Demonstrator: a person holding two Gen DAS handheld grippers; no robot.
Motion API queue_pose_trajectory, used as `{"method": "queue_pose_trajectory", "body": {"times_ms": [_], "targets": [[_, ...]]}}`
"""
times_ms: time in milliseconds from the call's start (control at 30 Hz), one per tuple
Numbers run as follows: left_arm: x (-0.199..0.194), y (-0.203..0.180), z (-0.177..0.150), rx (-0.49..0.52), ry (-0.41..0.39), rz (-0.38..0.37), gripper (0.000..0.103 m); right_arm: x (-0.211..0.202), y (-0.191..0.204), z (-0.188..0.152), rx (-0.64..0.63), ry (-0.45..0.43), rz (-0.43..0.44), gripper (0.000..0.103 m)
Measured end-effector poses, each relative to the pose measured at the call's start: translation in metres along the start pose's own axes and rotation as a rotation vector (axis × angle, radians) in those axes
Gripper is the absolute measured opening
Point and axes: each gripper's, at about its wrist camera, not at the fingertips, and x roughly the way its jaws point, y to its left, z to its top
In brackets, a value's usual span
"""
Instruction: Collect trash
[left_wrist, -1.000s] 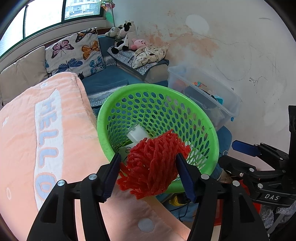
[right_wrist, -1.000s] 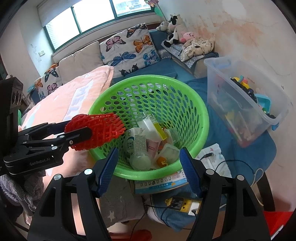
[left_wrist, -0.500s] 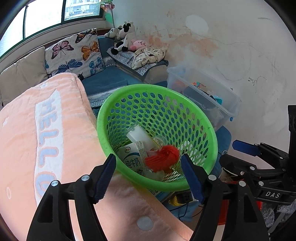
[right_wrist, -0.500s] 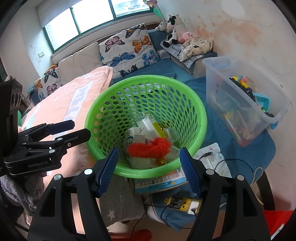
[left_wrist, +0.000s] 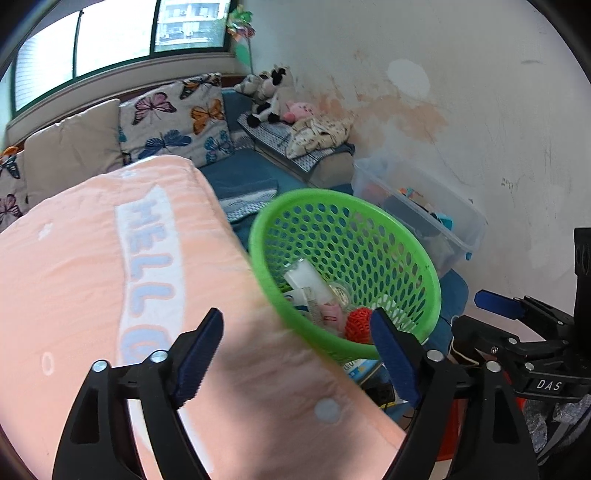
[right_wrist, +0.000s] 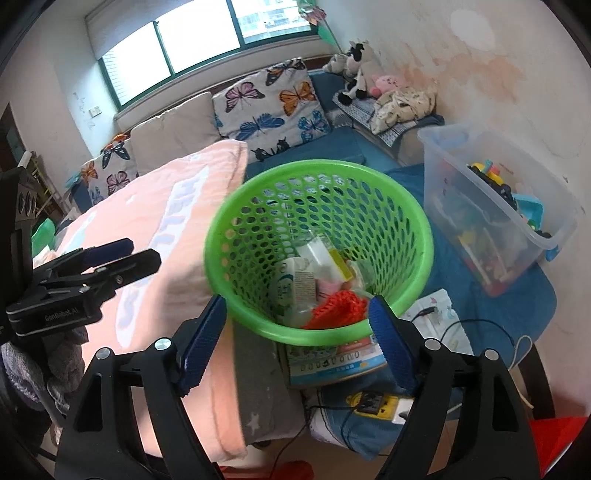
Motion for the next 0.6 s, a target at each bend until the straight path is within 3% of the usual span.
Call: {"method": "queue_pose_trajectory", "body": {"times_ms": [233,600], "targets": [[-0.04,0.024,-0.01,-0.024,-0.067,0.054,0.09,-0.007,0.029,-0.005,-0.028,-0.03,0.017,0.093],[-0.094,0.063,-0.033,-0.085,-0.124,0.169,0.095,-0.016,0.072,-0.01,-0.083,-0.067,0.032,0.098]]}}
